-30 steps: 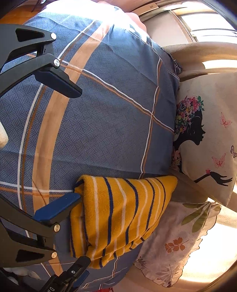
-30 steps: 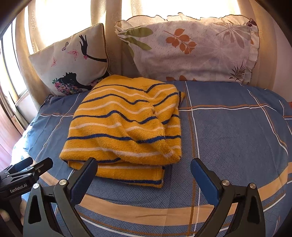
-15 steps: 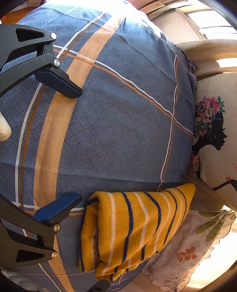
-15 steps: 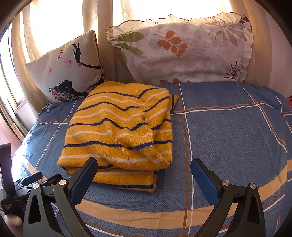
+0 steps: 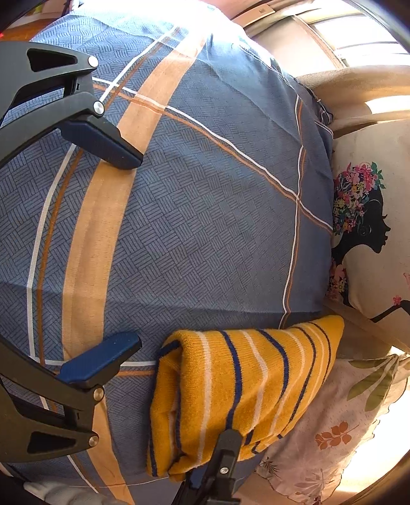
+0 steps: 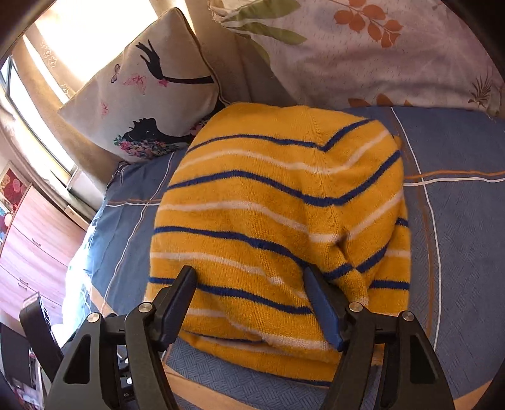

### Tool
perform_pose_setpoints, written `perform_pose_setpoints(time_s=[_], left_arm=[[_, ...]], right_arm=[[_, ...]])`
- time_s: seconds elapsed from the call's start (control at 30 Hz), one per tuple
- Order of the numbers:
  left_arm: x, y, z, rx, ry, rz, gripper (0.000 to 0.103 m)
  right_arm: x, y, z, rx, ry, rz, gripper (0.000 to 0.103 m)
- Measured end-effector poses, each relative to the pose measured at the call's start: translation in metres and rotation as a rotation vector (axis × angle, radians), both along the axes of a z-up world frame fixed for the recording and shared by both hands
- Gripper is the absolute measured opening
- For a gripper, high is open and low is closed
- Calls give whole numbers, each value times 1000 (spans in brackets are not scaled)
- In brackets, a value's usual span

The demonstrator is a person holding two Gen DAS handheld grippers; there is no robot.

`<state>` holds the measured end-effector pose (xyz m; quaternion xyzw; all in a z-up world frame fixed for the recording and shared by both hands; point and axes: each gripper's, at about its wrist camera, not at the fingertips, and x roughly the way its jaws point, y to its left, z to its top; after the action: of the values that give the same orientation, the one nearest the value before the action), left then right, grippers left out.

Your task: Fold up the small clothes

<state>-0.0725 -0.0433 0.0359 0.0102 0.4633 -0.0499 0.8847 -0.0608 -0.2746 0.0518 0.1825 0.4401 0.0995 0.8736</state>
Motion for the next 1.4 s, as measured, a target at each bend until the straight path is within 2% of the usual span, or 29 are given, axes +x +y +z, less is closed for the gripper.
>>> perform_pose_setpoints(time_s=[0.07, 0.13, 0.23, 0.3, 0.37, 0.47, 0.53, 0.7, 0.93, 1.0, 1.1, 1.2, 1.27, 1.33, 1.4], left_arm=[[0, -1, 0, 3, -3, 0, 103], [-1, 0, 0, 2, -7, 0, 103], [0, 0, 0, 1, -8, 0, 103], [0, 0, 0, 0, -7, -1, 103], [0, 1, 0, -5, -9, -2, 103], [0, 1, 0, -10, -11, -2, 103], [-1, 1, 1, -10, -12, -2, 103], [-1, 0, 1, -1, -11, -2, 103], [-5, 6, 5, -22, -37, 19, 103], [-10, 9, 11, -26, -74, 41, 103], [-27, 14, 32, -35, -171, 67, 103], [-49, 20, 68, -46, -333, 91, 103], [-63, 22, 92, -20, -430, 112, 103], [-72, 21, 110, 12, -479, 134, 103], [-72, 21, 124, 11, -495, 117, 103]], right_arm=[[-10, 5, 3, -37, 13, 12, 76], [-18, 7, 18, -42, -29, 14, 76], [-17, 9, 44, 20, -117, 33, 76], [-2, 14, 50, 87, -134, 71, 79], [20, 20, 40, 160, -115, 105, 79], [48, 25, -2, 245, 41, 92, 80], [40, 20, -6, 289, 16, 82, 80], [-3, 6, -3, 180, 17, 41, 80], [-69, -47, 10, 143, -40, -140, 84], [-78, -51, 15, 99, -57, -169, 84], [-89, -52, 25, 46, -86, -183, 84], [-94, -44, 35, 1, -119, -175, 84], [-99, -40, 38, -15, -133, -167, 84], [-101, -37, 40, -23, -142, -159, 85], [-104, -35, 41, -26, -149, -155, 85]])
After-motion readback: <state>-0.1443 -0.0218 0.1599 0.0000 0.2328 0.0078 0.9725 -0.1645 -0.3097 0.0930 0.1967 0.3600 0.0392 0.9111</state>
